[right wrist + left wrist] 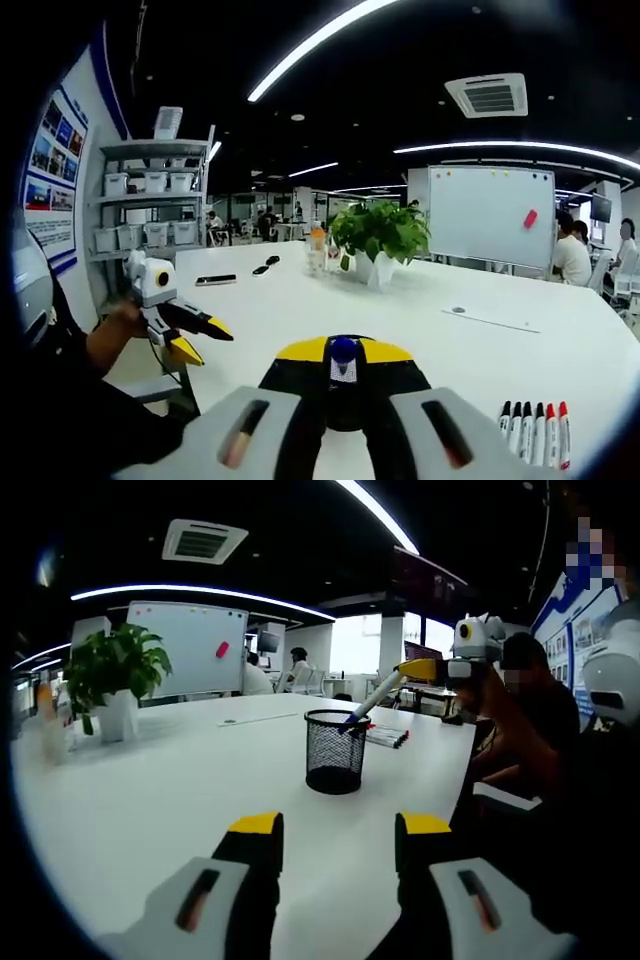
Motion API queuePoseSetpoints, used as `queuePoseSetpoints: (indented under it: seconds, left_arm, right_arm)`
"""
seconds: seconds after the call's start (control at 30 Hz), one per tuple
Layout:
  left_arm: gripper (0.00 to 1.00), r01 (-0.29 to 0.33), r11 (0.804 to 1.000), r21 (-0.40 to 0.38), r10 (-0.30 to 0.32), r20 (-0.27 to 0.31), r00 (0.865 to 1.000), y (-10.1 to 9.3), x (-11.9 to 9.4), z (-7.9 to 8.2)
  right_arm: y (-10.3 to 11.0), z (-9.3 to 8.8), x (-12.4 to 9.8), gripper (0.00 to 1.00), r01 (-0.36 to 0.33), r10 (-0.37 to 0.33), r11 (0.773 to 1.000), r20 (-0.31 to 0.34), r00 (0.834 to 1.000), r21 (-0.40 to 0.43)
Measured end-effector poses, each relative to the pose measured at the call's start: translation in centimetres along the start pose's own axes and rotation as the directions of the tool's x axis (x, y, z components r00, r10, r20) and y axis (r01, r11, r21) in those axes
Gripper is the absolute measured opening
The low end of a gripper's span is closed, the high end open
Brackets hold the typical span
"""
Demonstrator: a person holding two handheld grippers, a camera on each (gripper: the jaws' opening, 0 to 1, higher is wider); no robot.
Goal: Pick up the whiteboard markers from the pen holder and place them facing the whiteboard neatly
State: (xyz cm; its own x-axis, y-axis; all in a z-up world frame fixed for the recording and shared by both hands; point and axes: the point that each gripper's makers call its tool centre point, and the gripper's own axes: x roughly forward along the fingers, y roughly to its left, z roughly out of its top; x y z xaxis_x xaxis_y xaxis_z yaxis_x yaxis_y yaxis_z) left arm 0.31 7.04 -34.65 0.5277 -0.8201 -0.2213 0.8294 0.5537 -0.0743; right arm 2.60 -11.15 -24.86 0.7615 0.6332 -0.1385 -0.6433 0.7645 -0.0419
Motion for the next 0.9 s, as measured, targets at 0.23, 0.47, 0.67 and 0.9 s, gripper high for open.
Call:
queuePoseSetpoints:
  seconds: [0.23,0.47,0.67,0.9]
  left_arm:
    - [0.46,-0.001,1.0,0.001,0.001,-0.004,1.0,0.1,0.0,-0.1]
    - [0.46,-0.003,1.0,0.001,0.003,-0.005,1.0,0.1,-0.1,-0.2]
    - [0.46,-0.004,1.0,0.001,0.004,-0.005,1.0,0.2,-0.1,-0.2]
    - [0.46,-0.004,1.0,0.001,0.004,-0.007,1.0,0.2,0.0,-0.2]
  right_arm:
    - [0.1,0.3,-0.3,0.13,-0.001,0.001,1.0,0.01,1.0,-0.004]
    - [-0.1,0.9,-0.6,0.13,0.011,-0.011,1.0,0.024,1.0,-0.006]
    - [-0.3,1.1,-1.0,0.13,0.021,-0.02,1.0,0.032,0.999,-0.012]
    - [-0.7,1.8,-1.6,0.13,0.038,-0.037,0.999,0.056,0.998,-0.015]
